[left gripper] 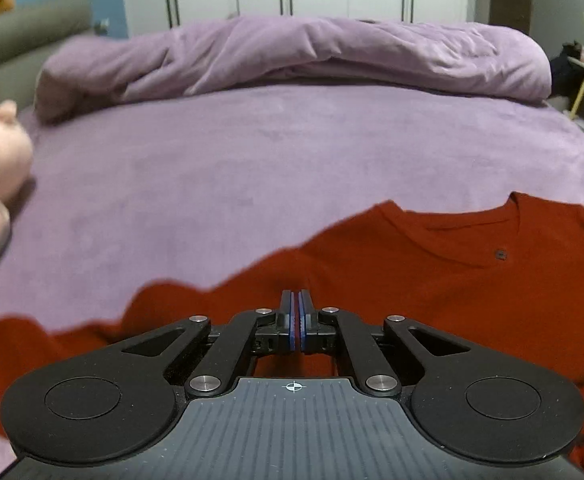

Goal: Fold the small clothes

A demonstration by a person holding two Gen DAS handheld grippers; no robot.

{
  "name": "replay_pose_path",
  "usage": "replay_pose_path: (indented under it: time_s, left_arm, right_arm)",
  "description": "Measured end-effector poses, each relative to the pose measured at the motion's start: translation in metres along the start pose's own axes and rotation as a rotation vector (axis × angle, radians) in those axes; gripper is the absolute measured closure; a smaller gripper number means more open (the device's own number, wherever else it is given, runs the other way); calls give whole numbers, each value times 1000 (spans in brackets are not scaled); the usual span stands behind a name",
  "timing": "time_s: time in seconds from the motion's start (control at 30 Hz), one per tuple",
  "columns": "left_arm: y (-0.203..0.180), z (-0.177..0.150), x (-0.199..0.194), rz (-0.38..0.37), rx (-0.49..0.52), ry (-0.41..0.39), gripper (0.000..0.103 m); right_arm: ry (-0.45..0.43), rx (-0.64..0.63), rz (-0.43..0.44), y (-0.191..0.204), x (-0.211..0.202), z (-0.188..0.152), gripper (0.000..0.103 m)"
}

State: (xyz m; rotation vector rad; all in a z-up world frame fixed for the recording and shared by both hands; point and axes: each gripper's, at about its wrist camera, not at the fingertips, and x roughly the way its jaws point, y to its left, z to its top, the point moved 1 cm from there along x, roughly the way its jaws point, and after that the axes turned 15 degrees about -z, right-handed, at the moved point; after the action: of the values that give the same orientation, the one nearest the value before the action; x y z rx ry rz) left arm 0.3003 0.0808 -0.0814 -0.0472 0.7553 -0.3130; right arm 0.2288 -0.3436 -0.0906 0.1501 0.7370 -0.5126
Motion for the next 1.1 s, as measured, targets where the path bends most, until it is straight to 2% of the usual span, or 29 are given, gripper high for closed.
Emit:
replay_pose_path:
  time_s: [0.1, 0.17, 0.23, 0.33, 0.37, 0.4, 0.43, 0.57, 0.93, 1.03, 1.1]
  left_arm:
    - [-7, 1, -12, -44, 2, -6, 87]
    - [-18, 4, -13, -111, -18, -4, 83]
    - [-32, 4, -4, -165, -15, 32, 80]
    - [-52, -5, 19, -137, 25, 127, 80]
    - [-54, -9, 26, -119, 35, 157, 79]
    - [-56, -13, 32, -86, 44, 185, 78]
    - [-57, -18, 33, -74, 49, 189, 78]
    - [-55, -22, 31, -60, 48, 174, 73]
    - [-42, -21, 23, 8, 20, 186, 72]
    - [-33, -23, 14, 16, -21, 184, 67]
    - [-24, -25, 5, 5, -62, 179, 66]
  right_arm:
    - [-76, -15, 59, 7, -22, -1, 87]
    - [-57, -63, 159, 19, -29, -7, 86]
    - [-19, -118, 203, 29, -30, -15, 87]
    - [8, -224, 110, 38, -19, -29, 89]
    - [-10, -238, 85, 34, -16, -33, 90]
    - [-27, -243, 73, 30, -14, -35, 97]
    - [-33, -247, 63, 26, -12, -35, 103]
    - [-43, -261, 62, 27, -8, -34, 103]
    - [-37, -314, 8, 36, -24, -40, 101]
    - [-28, -319, -4, 38, -28, -39, 100]
    - [-16, -287, 1, 35, -31, -39, 99]
